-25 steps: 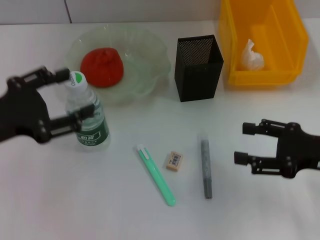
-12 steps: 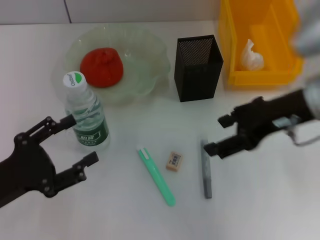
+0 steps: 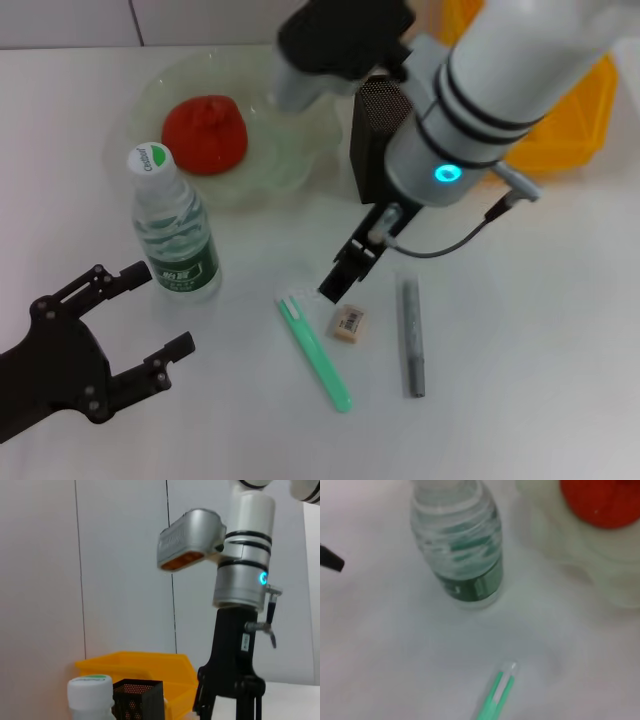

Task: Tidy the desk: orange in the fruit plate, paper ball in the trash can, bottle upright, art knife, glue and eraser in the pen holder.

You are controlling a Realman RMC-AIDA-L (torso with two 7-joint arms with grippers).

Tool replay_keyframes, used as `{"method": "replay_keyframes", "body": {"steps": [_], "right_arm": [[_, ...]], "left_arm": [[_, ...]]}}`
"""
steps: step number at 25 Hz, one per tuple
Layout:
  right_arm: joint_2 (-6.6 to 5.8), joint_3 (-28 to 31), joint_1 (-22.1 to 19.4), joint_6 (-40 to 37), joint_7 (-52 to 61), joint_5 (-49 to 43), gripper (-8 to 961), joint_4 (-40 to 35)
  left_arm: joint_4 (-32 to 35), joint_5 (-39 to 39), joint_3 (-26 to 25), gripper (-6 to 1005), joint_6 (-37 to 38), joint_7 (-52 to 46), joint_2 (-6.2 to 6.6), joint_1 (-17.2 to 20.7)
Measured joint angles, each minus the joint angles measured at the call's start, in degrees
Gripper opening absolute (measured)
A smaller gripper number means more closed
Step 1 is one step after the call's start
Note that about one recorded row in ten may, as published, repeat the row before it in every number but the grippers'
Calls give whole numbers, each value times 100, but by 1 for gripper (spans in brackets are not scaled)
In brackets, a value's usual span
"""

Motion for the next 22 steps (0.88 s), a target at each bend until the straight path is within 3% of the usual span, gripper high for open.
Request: {"method": "replay_keyframes", "body": {"steps": [13,22], "right_arm": [[2,-1524,137,1127,7,365,808,259],[2,-2001,96,1674,-36,572,809,592]], "left_arm": [[-175,130,-18,797,-26,17,-27,-2],[-194,137,-20,797,-28,24,-21,5]]}}
